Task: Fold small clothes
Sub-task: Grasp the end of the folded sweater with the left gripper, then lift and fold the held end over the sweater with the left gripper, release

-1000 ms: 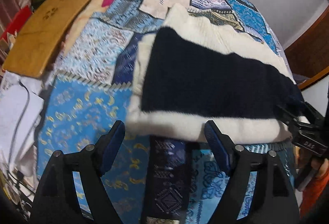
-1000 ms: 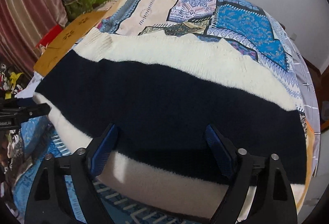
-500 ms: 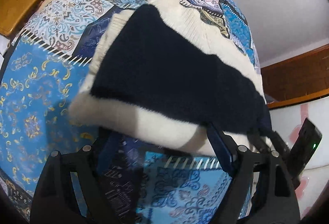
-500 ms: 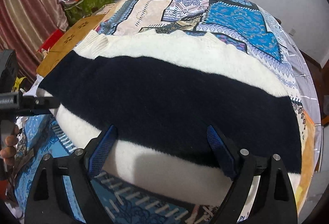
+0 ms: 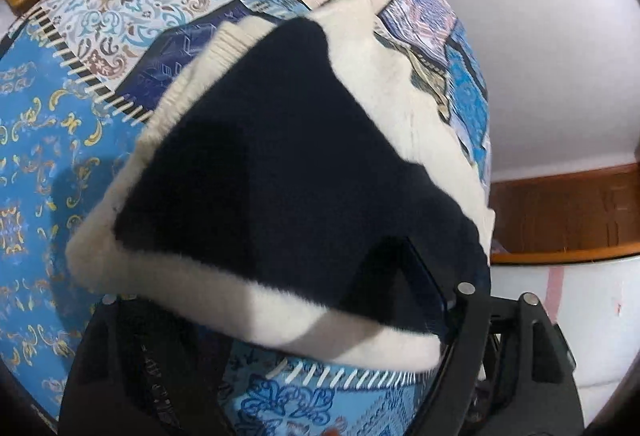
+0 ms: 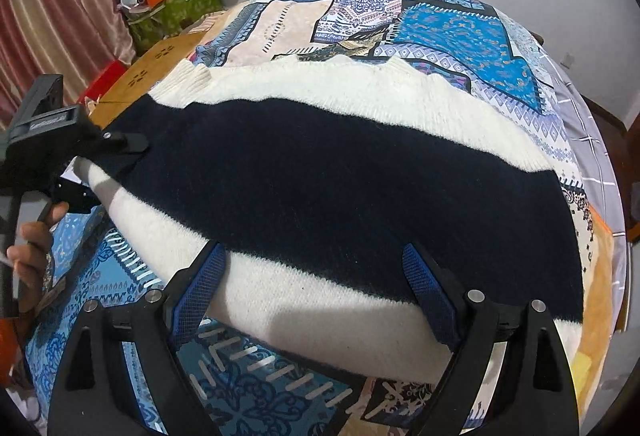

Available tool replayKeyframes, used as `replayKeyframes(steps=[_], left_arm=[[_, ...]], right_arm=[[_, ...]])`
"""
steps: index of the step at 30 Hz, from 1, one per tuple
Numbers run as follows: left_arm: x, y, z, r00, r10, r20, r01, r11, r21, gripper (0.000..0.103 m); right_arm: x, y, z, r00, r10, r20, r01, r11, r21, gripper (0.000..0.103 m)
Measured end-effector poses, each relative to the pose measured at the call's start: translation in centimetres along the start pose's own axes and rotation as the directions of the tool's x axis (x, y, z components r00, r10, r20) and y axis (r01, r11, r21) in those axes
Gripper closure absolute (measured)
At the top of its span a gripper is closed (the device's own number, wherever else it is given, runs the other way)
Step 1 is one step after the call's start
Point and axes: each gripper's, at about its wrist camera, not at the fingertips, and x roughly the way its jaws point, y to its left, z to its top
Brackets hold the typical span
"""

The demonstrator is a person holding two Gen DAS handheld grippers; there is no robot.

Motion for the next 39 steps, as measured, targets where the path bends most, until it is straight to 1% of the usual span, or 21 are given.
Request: replayKeyframes(steps=[2, 4, 5, 7, 8, 10, 14, 16, 19, 23, 24, 25, 26, 28, 29, 31, 32, 33, 34, 37, 39], left_arm=[[-0.1, -0.4, 0.0, 0.999, 0.031, 0.019, -0.032, 0.999, 0.019, 0.032], [-0.1, -0.9, -0.2, 0.996, 0.075, 0.046, -0.077, 0.996, 0.042, 0.044], [-0.1, -1.1, -0.3, 0.994, 0.088, 0.059, -0.091, 0.994, 0.052, 0.048], [0.0, -0.9, -0.1, 0.993, 0.091, 0.073, -0.095, 0.994, 0.049, 0.061], [-0.2, -0.9, 0.1, 0.993, 0.088, 0.083, -0.092, 0.995, 0.045, 0.064], [-0.6, -0.5, 0.1, 0.991, 0.081, 0.103, -0.086, 0.995, 0.049, 0.077], [-1.7, -0.9, 0.1, 0.985, 0.076, 0.157, -0.087, 0.994, 0.07, 0.08], [-2.3, -1.3, 0.1, 0.979, 0.087, 0.185, -0.102, 0.992, 0.076, 0.081], [-3.5, -2.3, 0.5, 0.963, 0.112, 0.244, -0.141, 0.984, 0.106, 0.082], [-6.1, -3.5, 1.4, 0.922, 0.16, 0.351, -0.225, 0.962, 0.152, 0.082], [-7.0, -3.8, 1.8, 0.903, 0.181, 0.39, -0.26, 0.952, 0.159, 0.082], [-7.6, -4.0, 2.0, 0.892, 0.192, 0.41, -0.277, 0.947, 0.16, 0.082], [-8.6, -4.2, 2.4, 0.87, 0.209, 0.447, -0.308, 0.938, 0.162, 0.082], [-9.7, -4.5, 2.9, 0.847, 0.217, 0.486, -0.334, 0.928, 0.168, 0.082], [-10.4, -4.8, 3.2, 0.829, 0.223, 0.512, -0.357, 0.917, 0.179, 0.082], [-11.0, -5.3, 3.3, 0.804, 0.235, 0.546, -0.397, 0.896, 0.199, 0.082], [-11.4, -5.7, 3.2, 0.792, 0.236, 0.563, -0.415, 0.885, 0.213, 0.082], [-11.5, -6.2, 3.1, 0.786, 0.233, 0.573, -0.427, 0.874, 0.231, 0.082], [-11.6, -6.5, 3.0, 0.786, 0.227, 0.575, -0.43, 0.869, 0.244, 0.082], [-11.3, -8.0, 2.5, 0.797, 0.204, 0.568, -0.424, 0.86, 0.285, 0.082], [-10.9, -9.4, 2.2, 0.812, 0.173, 0.557, -0.397, 0.864, 0.31, 0.082]], right_arm=[[0.0, 0.0, 0.0, 1.0, 0.0, 0.001, 0.0, 1.0, 0.002, 0.015], [-0.1, 0.0, -0.1, 1.0, 0.0, 0.002, 0.0, 1.0, 0.005, 0.015], [-0.1, 0.0, -0.1, 1.0, 0.0, 0.002, 0.0, 1.0, 0.005, 0.015], [-0.2, 0.0, -0.1, 1.0, 0.001, 0.002, -0.001, 1.0, 0.006, 0.015], [-0.2, 0.0, -0.1, 1.0, 0.001, 0.002, -0.001, 1.0, 0.006, 0.015], [-0.2, 0.0, -0.1, 1.0, 0.0, 0.001, 0.0, 1.0, 0.005, 0.015], [-0.4, 0.0, -0.1, 1.0, 0.0, -0.002, 0.0, 1.0, 0.008, 0.015], [-0.6, -0.1, -0.1, 1.0, 0.0, -0.006, 0.0, 1.0, 0.012, 0.015], [-1.2, -0.3, 0.0, 1.0, -0.002, -0.002, 0.002, 1.0, 0.019, 0.015], [-2.1, -0.9, 0.2, 1.0, -0.013, 0.018, 0.013, 1.0, 0.027, 0.015], [-2.3, -1.0, 0.3, 1.0, -0.019, 0.022, 0.018, 0.999, 0.028, 0.015], [-2.5, -1.2, 0.4, 0.999, -0.023, 0.027, 0.023, 0.999, 0.03, 0.015], [-2.7, -1.3, 0.5, 0.999, -0.025, 0.032, 0.024, 0.999, 0.029, 0.015], [-3.1, -1.5, 0.8, 0.999, -0.029, 0.044, 0.028, 0.999, 0.018, 0.015], [-3.3, -1.5, 1.0, 0.998, -0.046, 0.05, 0.045, 0.999, 0.012, 0.015], [-3.5, -1.6, 1.2, 0.996, -0.067, 0.059, 0.067, 0.998, -0.002, 0.015], [-3.7, -1.7, 1.3, 0.996, -0.069, 0.064, 0.07, 0.998, -0.006, 0.015], [-3.7, -1.8, 1.3, 0.995, -0.07, 0.066, 0.071, 0.997, -0.005, 0.015], [-3.7, -2.0, 1.2, 0.995, -0.069, 0.065, 0.07, 0.998, -0.002, 0.015], [-3.0, -2.5, 0.9, 0.996, -0.071, 0.05, 0.07, 0.997, 0.01, 0.015], [-2.2, -2.9, 0.4, 0.997, -0.074, 0.028, 0.073, 0.997, 0.015, 0.015]])
